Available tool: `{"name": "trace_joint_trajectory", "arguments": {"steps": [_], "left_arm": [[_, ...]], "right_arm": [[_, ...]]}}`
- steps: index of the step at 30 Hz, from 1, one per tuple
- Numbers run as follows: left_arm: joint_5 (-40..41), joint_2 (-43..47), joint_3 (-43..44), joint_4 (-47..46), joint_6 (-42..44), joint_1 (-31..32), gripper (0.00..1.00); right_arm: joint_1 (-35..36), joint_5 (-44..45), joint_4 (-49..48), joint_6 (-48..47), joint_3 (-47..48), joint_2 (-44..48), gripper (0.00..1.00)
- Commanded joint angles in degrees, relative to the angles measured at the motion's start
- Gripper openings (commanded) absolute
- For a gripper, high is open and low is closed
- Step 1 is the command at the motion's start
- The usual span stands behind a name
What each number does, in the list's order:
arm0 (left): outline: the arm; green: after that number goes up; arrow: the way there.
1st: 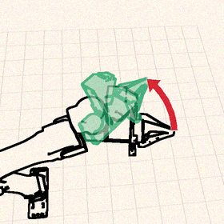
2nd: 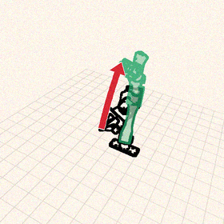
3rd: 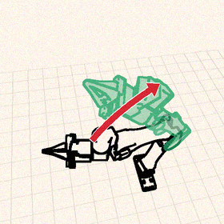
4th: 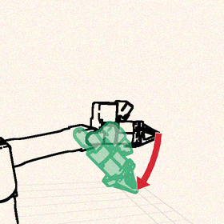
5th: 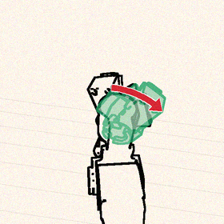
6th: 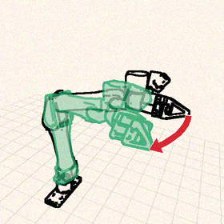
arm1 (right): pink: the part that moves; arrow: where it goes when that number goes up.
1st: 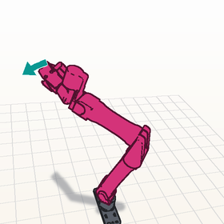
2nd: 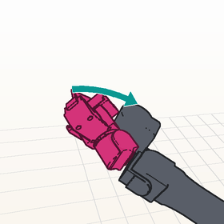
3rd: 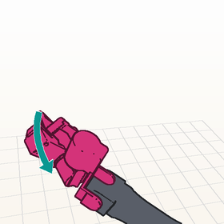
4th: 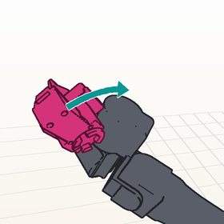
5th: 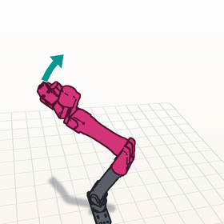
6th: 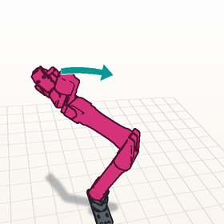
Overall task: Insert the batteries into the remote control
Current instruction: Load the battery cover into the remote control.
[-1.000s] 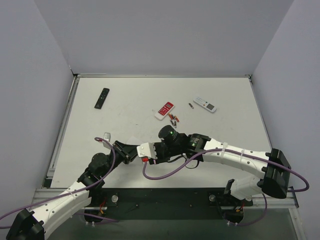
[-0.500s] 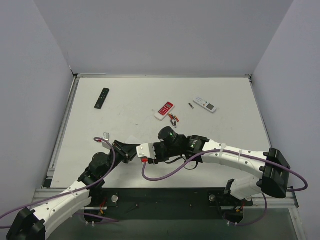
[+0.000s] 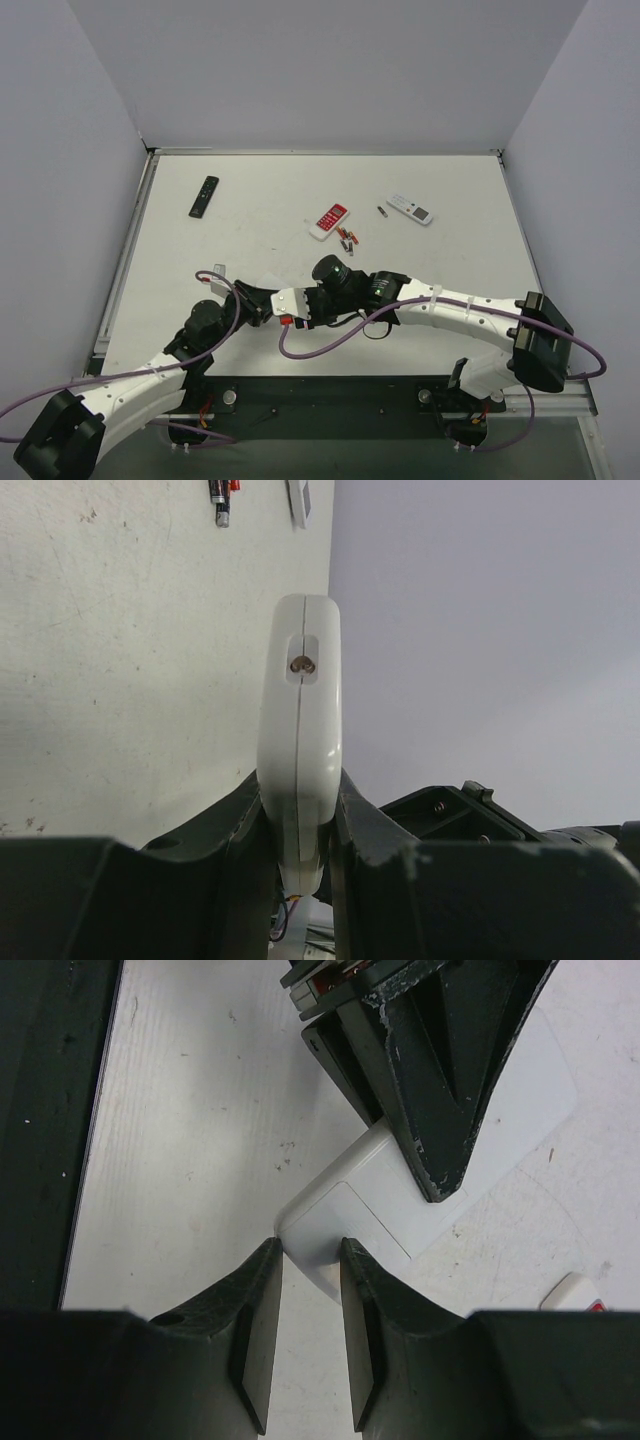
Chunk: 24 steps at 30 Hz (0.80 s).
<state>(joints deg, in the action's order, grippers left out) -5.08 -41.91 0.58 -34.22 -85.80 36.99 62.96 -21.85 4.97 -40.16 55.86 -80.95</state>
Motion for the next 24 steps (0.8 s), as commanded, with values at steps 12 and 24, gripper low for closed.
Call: {"name": "trace_joint_trajectory", "arguments": {"steps": [12,24], "left_arm": [[-7.14,4.64,3.47,-5.7,8.8,-0.43,0.0],[-8.72,2.72,4.34,-2.35,15.13,-4.03,0.0]], "right_arm": [[-0.38,-0.3,-6.46,7.79,-0.83,6.92,0.36],[-9.6,8.84,-7.79,38.91,-4.43,20.47,0.8]]}}
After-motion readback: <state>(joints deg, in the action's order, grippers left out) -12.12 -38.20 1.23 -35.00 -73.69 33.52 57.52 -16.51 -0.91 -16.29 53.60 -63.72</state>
